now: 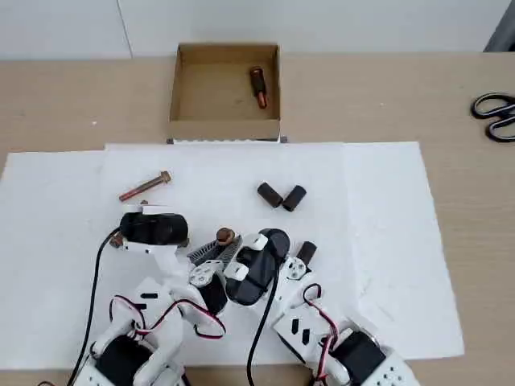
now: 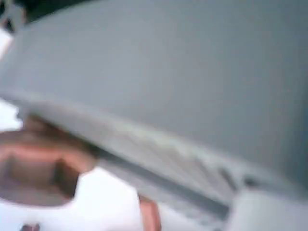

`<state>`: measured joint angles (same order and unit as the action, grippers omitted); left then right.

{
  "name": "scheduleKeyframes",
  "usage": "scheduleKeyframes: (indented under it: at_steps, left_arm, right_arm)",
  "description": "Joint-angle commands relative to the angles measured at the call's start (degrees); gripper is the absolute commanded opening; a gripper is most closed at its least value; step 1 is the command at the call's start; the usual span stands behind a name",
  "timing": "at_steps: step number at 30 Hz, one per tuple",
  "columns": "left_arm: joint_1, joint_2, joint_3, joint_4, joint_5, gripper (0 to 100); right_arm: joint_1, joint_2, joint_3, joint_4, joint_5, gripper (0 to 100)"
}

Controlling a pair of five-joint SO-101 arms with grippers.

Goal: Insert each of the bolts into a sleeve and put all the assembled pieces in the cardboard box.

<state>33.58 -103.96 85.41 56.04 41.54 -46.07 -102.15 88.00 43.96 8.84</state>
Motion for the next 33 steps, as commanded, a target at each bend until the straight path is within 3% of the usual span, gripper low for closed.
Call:
scheduleKeyframes:
  at_steps: [1, 6, 11, 13, 21, 27, 30, 33]
  left_arm:
    - [3.2, -0.1, 0.6, 2.5, -0.7, 0]
    - [2.9, -0.1, 0.6, 2.1, -0.8, 3]
    - [1.5, 0.0, 0.6, 2.3, -4.0, 27]
    - [-0.4, 0.0, 0.3, 2.3, -4.3, 30]
    - [-9.9, 0.0, -5.8, 2.5, -12.0, 29]
    - [-11.7, 0.1, -12.1, 2.5, -13.2, 28]
    - [-12.2, 0.0, -14.1, 2.2, -13.2, 18]
    - [-15.6, 0.0, -14.4, 2.1, -15.2, 3]
  right_arm:
    - [1.8, -0.9, -3.7, -2.0, 0.6, 0.3]
    - [2.0, -0.9, -3.6, -2.0, 0.6, 0.3]
    - [2.0, -0.9, -3.6, -2.0, 0.6, 0.3]
    - [2.0, -0.9, -3.5, -2.0, 0.6, 0.3]
    - [2.1, -0.9, -3.2, -2.0, 0.6, 0.3]
    - [2.2, -0.9, -3.1, -1.6, 0.6, 0.3]
    - [5.3, -0.8, -3.1, -1.5, 0.2, 0.3]
    - [10.8, -0.5, -3.1, -1.5, -3.0, 0.3]
